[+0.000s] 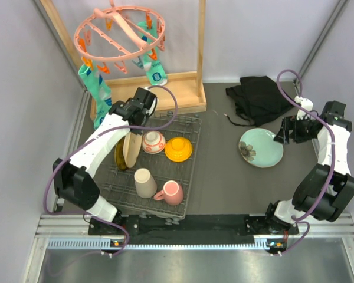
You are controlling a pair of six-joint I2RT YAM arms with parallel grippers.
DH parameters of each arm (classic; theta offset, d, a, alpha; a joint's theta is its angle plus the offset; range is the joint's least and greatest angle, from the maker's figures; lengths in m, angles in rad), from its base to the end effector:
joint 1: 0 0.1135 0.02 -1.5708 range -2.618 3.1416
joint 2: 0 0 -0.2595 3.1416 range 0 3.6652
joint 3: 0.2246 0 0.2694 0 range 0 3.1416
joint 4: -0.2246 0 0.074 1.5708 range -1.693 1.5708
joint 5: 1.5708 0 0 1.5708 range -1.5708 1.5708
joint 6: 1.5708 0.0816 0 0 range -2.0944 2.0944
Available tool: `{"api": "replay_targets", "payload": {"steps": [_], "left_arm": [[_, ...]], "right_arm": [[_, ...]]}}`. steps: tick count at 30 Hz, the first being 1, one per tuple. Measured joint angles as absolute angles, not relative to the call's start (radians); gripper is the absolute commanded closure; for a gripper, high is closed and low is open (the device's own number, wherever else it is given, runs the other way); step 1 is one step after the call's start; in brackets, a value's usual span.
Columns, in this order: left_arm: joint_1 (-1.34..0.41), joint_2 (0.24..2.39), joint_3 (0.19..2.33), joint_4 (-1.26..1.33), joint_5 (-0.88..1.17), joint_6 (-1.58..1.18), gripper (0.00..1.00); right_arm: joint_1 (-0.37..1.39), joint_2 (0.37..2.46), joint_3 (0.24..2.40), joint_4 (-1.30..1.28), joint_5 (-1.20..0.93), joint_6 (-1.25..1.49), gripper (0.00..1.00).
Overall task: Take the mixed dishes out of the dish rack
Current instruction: Pick up the plate from the dish rack.
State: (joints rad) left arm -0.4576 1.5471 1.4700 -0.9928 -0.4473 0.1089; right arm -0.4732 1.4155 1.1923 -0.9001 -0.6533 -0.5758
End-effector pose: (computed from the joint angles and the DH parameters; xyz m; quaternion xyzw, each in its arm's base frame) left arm 0.3307 -0.1235 0.2831 0.2112 0.9224 0.1697 0.2753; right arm 0.2979 -0.0968 0.2451 -0.1185 0.9186 0.1656 0.3386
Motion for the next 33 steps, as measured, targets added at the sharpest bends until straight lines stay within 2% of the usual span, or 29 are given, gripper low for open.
{"api": "replay_targets", "payload": {"steps": [28,33], "left_arm": [[-0.467,1.429,1.653,-1.005,-0.39,0.094,1.0],[-0.465,1.37,1.654,-0.963,-0.335,0.108,1.0]], "right_arm": [[-0.473,1.438,1.192,-0.9,-0.657,-0.575,0.19],[-0.473,1.437,1.218,-0.937,-0.716,-0.564,0.18]]}}
